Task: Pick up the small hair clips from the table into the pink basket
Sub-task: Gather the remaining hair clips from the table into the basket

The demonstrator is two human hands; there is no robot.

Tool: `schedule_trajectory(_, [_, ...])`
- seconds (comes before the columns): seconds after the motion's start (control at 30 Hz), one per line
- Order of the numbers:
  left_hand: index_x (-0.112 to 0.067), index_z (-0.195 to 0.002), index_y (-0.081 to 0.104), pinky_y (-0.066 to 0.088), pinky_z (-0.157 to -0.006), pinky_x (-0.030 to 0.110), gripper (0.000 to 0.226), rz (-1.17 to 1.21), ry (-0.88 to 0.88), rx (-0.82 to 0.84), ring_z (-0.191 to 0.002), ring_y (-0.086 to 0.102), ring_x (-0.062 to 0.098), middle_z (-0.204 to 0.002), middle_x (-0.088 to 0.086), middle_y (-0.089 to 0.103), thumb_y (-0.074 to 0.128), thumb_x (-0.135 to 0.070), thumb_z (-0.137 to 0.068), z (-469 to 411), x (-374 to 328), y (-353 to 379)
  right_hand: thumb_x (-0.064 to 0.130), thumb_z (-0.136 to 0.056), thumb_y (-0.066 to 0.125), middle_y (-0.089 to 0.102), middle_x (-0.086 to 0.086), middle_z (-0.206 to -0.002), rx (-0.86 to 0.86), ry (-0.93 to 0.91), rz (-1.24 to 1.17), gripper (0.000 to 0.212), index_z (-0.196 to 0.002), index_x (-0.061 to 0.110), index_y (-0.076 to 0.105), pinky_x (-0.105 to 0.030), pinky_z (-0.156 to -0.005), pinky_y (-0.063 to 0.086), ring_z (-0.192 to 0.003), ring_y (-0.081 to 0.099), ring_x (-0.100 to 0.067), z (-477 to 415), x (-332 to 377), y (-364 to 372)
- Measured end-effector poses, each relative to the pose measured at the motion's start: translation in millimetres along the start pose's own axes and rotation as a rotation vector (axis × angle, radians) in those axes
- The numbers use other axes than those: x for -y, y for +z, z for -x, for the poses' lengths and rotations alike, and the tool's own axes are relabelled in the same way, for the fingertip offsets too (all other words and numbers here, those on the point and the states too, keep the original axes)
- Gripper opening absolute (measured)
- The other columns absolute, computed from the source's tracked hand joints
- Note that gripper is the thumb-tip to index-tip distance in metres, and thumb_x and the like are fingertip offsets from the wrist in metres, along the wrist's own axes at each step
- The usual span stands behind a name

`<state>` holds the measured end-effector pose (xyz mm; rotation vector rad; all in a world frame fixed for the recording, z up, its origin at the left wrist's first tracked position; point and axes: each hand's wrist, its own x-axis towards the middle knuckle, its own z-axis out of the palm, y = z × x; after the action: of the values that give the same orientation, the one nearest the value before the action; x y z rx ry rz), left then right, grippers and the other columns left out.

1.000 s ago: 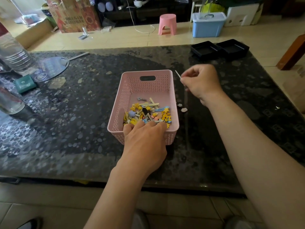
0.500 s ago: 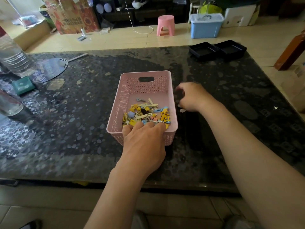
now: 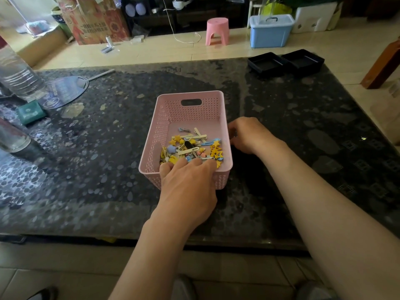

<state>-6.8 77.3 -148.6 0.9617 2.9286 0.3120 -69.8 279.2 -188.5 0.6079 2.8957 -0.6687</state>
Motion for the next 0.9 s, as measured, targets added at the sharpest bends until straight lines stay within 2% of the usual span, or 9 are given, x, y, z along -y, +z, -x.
schedule_trajectory(0.1, [-0.031,-0.099,0.048,0.028,-0.090,0.043,0.003,-0.007,0.001,-0.004,-0.096,0.047,0.020,-0.104,-0.011,0.057,0.047,-0.031,-0.096,1,0,1,0.012,-0.089,0.069,0.067,-0.004,-0.099,-0.001,0.024,-0.014,0.010,-0.097,0.019,0.070,-0.035,-0.077,0.056,-0.088,0.064,-0.021,3,-1,-5])
schedule_trajectory(0.17, [-0.031,-0.097,0.047,0.028,-0.089,0.042,0.002,-0.011,0.001,-0.005,-0.094,0.046,0.019,-0.101,-0.011,0.056,0.046,-0.031,-0.097,1,0,2,0.009,-0.088,0.069,0.067,-0.003,-0.092,0.005,0.040,-0.068,0.013,-0.088,0.022,0.067,-0.032,-0.072,0.054,-0.085,0.065,-0.019,5,-3,-7])
schedule_trajectory(0.23, [-0.031,-0.096,0.047,0.029,-0.090,0.042,0.002,-0.014,0.002,-0.007,-0.093,0.046,0.019,-0.100,-0.011,0.056,0.045,-0.031,-0.097,0,1,2,0.006,-0.086,0.070,0.069,-0.003,-0.087,0.016,0.066,-0.126,0.016,-0.081,0.022,0.066,-0.034,-0.074,0.058,-0.083,0.068,-0.019,5,-5,-8])
schedule_trajectory(0.33, [-0.031,-0.097,0.048,0.029,-0.091,0.043,0.003,-0.009,0.003,0.000,-0.094,0.046,0.019,-0.100,-0.011,0.056,0.045,-0.031,-0.097,0,0,2,0.006,-0.083,0.074,0.072,-0.006,-0.084,0.004,0.136,-0.238,0.015,-0.080,0.019,0.068,-0.039,-0.078,0.061,-0.079,0.072,-0.020,3,-8,-8])
schedule_trajectory(0.5, [-0.031,-0.095,0.046,0.030,-0.091,0.043,0.002,-0.004,0.005,0.001,-0.094,0.046,0.019,-0.099,-0.011,0.056,0.047,-0.031,-0.096,1,2,1,0.005,-0.084,0.073,0.071,-0.007,-0.081,-0.120,0.181,-0.488,0.014,-0.076,0.016,0.070,-0.038,-0.071,0.063,-0.069,0.073,-0.019,2,-12,-18])
schedule_trajectory(0.6, [-0.031,-0.095,0.046,0.030,-0.092,0.044,0.002,-0.007,0.004,0.002,-0.095,0.047,0.019,-0.100,-0.011,0.056,0.047,-0.030,-0.096,0,1,1,-0.003,-0.083,0.071,0.070,-0.010,-0.074,-0.219,0.111,-0.679,0.018,-0.073,0.012,0.069,-0.037,-0.066,0.062,-0.064,0.071,-0.020,5,-8,-32])
schedule_trajectory(0.73, [-0.032,-0.095,0.045,0.029,-0.092,0.044,0.003,-0.009,0.006,0.001,-0.095,0.046,0.019,-0.100,-0.010,0.056,0.048,-0.030,-0.095,-1,1,2,-0.006,-0.082,0.071,0.070,-0.008,-0.071,-0.294,-0.093,-0.888,0.018,-0.075,0.011,0.068,-0.033,-0.063,0.059,-0.060,0.070,-0.019,13,14,-53])
schedule_trajectory(0.83, [-0.031,-0.098,0.047,0.029,-0.091,0.043,0.003,-0.011,0.011,-0.010,-0.095,0.046,0.019,-0.102,-0.010,0.056,0.048,-0.030,-0.096,0,1,2,0.002,-0.084,0.074,0.072,-0.007,-0.080,-0.320,-0.236,-0.883,0.009,-0.087,0.010,0.071,-0.033,-0.067,0.062,-0.068,0.073,-0.018,19,37,-55])
schedule_trajectory(0.9, [-0.032,-0.100,0.048,0.029,-0.092,0.043,0.004,-0.012,0.012,-0.012,-0.096,0.046,0.019,-0.103,-0.010,0.057,0.047,-0.031,-0.096,0,1,2,0.010,-0.085,0.075,0.073,-0.002,-0.087,-0.293,-0.343,-0.807,0.014,-0.099,0.010,0.073,-0.028,-0.072,0.061,-0.076,0.073,-0.014,25,52,-50])
